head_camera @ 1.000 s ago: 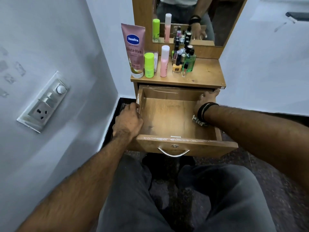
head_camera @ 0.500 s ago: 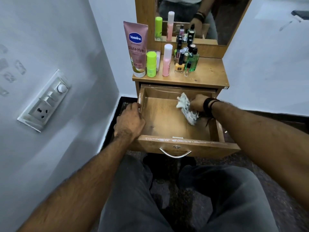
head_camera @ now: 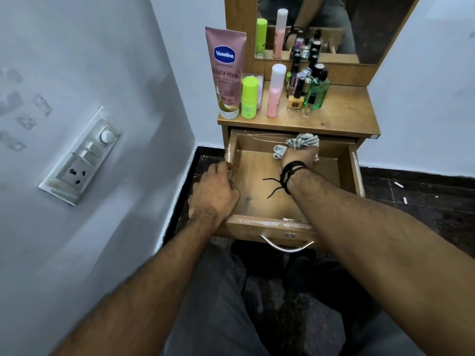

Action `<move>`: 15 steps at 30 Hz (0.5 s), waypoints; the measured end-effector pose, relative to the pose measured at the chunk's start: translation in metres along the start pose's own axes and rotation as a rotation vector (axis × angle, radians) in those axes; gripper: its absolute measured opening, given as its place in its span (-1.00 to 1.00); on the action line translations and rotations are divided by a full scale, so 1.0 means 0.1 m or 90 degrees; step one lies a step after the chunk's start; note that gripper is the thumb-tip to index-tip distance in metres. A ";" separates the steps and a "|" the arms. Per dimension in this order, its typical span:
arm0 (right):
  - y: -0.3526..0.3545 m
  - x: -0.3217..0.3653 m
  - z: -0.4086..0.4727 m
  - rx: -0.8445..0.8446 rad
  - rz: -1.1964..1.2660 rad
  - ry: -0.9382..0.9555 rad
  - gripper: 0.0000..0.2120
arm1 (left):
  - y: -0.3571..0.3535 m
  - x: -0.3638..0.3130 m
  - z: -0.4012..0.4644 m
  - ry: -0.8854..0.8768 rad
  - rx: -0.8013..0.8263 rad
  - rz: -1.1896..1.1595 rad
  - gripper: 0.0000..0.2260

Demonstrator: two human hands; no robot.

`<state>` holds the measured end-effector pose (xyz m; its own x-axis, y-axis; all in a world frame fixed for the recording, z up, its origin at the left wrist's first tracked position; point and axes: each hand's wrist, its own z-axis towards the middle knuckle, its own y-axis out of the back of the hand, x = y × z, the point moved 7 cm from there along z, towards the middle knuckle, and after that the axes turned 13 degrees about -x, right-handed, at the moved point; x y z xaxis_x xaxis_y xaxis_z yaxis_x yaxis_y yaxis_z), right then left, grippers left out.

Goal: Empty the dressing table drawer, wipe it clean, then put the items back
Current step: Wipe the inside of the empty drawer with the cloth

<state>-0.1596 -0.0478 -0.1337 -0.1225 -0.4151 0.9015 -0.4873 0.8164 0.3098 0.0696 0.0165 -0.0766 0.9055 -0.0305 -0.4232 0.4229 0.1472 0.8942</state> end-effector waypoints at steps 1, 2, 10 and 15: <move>-0.04 0.02 -0.06 0.004 -0.021 0.022 -0.68 | 0.01 -0.01 0.00 0.000 -0.001 0.000 -0.67; -0.10 0.02 -0.09 0.011 -0.042 0.043 -0.66 | 0.01 -0.02 0.01 0.001 -0.001 0.000 -0.67; -0.68 0.02 -0.66 0.316 -0.041 0.054 -0.80 | 0.00 -0.02 0.03 -0.001 -0.005 0.017 -0.68; -0.72 -0.01 -0.67 0.341 -0.083 0.164 -0.79 | 0.00 -0.03 0.00 -0.002 -0.007 0.021 -0.70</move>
<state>-0.0660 -0.0795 -0.1363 0.1481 -0.3332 0.9311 -0.8596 0.4222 0.2878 0.0672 0.0166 -0.0757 0.9191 -0.0284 -0.3929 0.3923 0.1587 0.9061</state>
